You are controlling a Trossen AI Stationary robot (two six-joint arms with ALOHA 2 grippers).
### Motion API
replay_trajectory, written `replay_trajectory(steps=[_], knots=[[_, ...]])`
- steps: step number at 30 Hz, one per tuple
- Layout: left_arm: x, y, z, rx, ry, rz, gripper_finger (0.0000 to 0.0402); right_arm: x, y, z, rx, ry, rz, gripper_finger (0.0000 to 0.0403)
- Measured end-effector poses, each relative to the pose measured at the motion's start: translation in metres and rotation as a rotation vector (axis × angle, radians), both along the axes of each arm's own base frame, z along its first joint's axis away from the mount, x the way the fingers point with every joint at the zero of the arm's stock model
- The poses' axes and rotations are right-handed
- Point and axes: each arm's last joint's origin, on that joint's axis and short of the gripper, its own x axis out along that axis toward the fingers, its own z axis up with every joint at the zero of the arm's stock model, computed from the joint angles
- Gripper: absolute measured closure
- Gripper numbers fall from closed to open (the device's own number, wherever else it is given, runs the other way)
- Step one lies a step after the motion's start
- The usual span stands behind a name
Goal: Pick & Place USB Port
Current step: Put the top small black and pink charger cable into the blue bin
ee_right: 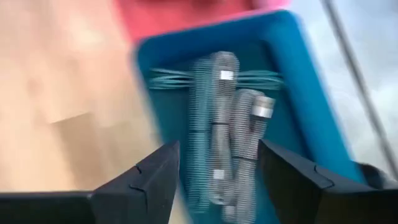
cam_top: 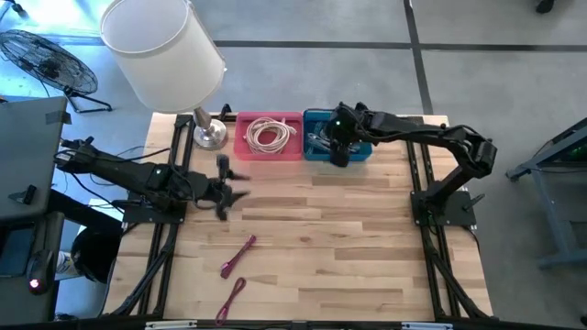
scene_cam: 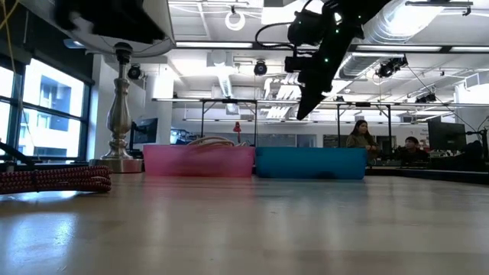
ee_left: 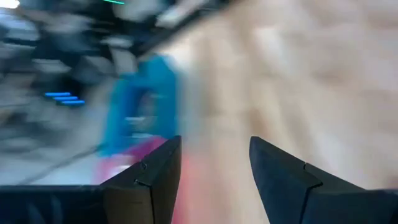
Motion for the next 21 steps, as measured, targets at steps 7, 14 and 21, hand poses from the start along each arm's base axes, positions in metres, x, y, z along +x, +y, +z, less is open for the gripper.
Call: replay_trajectory(steps=[7, 14, 21], knots=[[-0.018, -0.015, -0.002, -0.335, 0.26, 0.047, 0.0218, 0.009, 0.025, -0.002, 0.044, 0.012, 0.102, 0.0193], [-0.004, -0.036, -0.022, -0.678, 0.414, 0.155, 0.0218, 0.016, 0.041, -0.001, 0.035, 0.002, 0.16, 0.0192], [0.017, -0.052, -0.057, -0.81, 0.678, 0.224, 0.0218, 0.021, 0.059, -0.002, 0.053, 0.011, 0.197, 0.0192]])
